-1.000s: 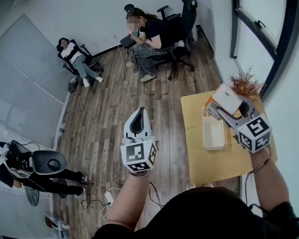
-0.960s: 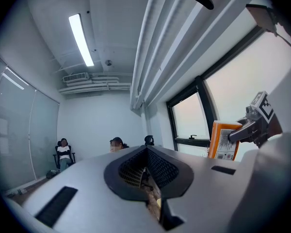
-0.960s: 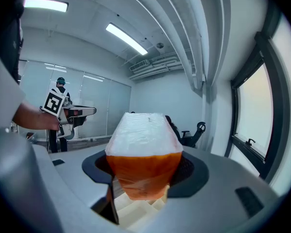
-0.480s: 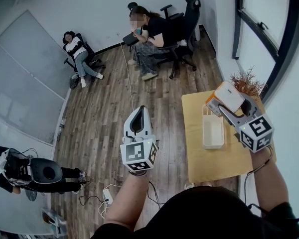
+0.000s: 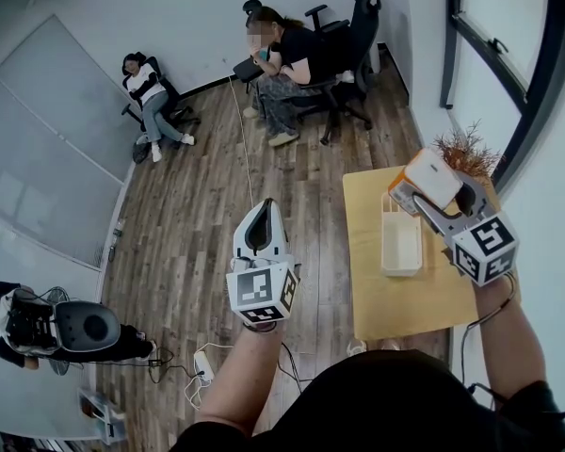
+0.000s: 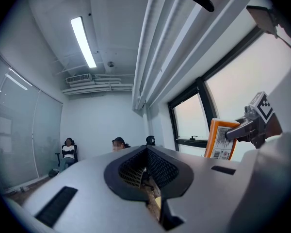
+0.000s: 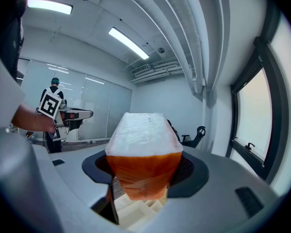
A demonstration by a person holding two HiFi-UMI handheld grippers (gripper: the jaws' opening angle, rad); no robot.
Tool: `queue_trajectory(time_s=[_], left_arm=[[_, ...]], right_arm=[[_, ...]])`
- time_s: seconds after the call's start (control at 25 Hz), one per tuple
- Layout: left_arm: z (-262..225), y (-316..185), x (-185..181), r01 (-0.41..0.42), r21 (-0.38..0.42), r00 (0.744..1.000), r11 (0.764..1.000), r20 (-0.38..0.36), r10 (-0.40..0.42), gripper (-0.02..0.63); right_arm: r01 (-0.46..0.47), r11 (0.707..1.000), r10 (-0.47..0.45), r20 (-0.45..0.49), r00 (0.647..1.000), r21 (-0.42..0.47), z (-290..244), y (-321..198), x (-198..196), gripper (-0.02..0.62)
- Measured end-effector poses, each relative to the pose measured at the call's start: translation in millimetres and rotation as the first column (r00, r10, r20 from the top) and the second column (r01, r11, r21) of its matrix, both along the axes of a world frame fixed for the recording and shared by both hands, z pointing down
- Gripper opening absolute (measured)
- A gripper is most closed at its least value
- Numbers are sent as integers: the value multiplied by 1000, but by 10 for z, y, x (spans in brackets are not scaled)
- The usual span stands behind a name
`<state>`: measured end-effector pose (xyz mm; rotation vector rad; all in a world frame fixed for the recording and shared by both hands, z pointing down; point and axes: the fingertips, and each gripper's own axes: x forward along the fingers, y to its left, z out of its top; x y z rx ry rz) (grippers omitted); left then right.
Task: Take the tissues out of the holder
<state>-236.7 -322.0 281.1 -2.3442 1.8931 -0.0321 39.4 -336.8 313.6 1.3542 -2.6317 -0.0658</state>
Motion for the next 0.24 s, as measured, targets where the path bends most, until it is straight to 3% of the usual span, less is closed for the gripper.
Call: queue_trajectory(time_s=[0.24], left_arm=[[-124,120,126,-17,9,1000,1000,15,17,5]], right_arm=[[-3,1000,3,6,1000,-3,-83,126,60,284]])
